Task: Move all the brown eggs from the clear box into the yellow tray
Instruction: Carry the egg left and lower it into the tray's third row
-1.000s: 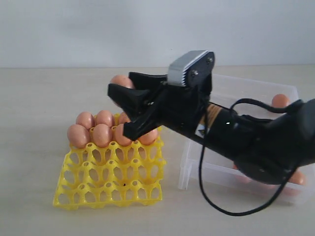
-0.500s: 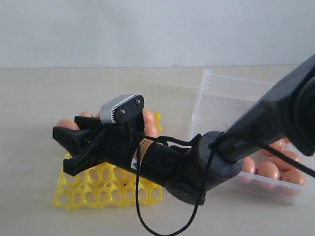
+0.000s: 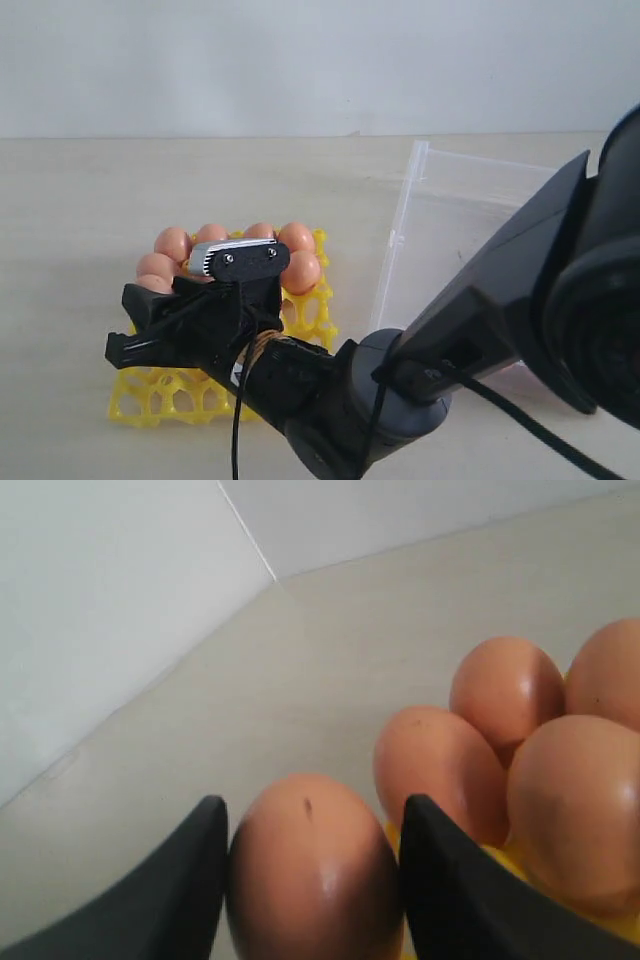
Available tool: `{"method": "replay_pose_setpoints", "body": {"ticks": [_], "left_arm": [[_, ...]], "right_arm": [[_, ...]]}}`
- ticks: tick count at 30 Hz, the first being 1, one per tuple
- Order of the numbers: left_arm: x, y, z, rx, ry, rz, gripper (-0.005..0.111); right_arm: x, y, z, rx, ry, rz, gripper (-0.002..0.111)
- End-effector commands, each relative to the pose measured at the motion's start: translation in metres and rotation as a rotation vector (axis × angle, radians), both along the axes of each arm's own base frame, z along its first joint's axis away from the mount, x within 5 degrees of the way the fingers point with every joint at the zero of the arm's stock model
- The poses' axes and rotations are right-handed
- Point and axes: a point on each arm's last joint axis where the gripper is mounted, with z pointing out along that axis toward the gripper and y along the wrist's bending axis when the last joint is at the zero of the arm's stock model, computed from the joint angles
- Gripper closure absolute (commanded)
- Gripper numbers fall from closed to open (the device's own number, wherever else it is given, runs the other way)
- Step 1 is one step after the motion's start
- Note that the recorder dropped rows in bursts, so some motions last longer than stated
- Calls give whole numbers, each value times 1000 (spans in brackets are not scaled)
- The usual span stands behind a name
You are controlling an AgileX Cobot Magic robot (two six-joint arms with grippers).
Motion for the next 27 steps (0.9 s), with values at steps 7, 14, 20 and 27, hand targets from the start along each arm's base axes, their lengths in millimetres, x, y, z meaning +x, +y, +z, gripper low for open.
{"method": "replay_pose_setpoints", "body": {"ticks": [7, 14, 20, 27], "left_arm": [[0, 0, 0, -6, -2, -4, 103], [0, 0, 0, -6, -2, -4, 103], [0, 0, 0, -6, -2, -4, 103], [0, 0, 0, -6, -2, -4, 103]], "right_arm": [[10, 26, 8, -114, 70, 18, 108], [11, 25, 5, -151, 88, 3, 108], [13, 23, 7, -180, 105, -6, 108], [13, 22, 10, -189, 112, -3, 108]]}}
